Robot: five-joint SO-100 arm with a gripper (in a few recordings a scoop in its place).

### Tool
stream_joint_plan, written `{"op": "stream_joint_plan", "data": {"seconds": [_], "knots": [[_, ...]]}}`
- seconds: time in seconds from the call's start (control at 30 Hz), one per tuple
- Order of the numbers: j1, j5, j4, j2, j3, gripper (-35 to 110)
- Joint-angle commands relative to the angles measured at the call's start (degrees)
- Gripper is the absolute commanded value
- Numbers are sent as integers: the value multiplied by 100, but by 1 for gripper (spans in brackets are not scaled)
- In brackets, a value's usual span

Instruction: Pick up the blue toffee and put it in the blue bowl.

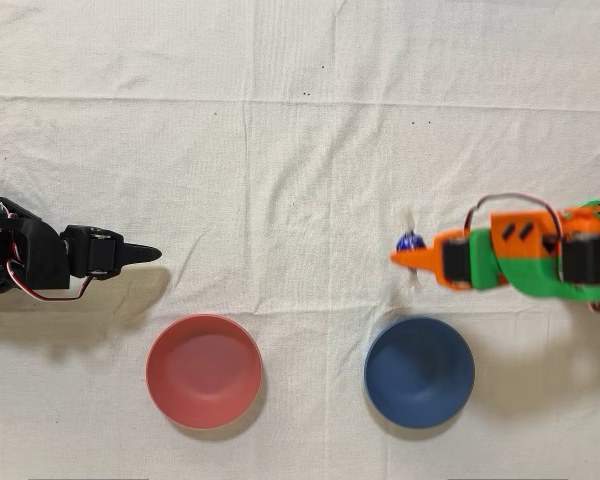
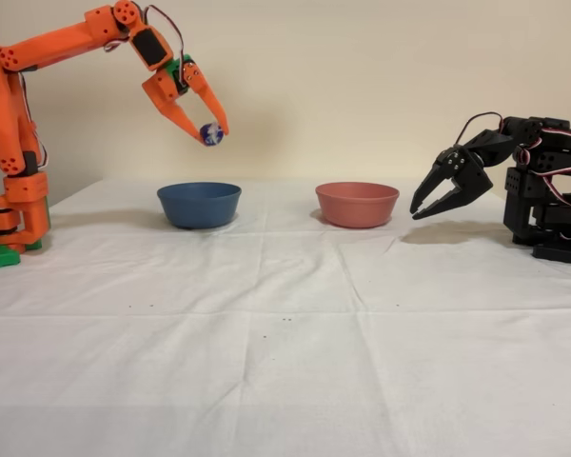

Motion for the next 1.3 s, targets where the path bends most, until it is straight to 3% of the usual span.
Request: {"op": "stream_joint_plan", "data": {"seconds": [0.0,0.73,1.27], "knots": [[-483,53,229,44,-615,16],[-2654,905,369,-211,-404,17],[-3111,1239,141,-1239,-439,18]]}}
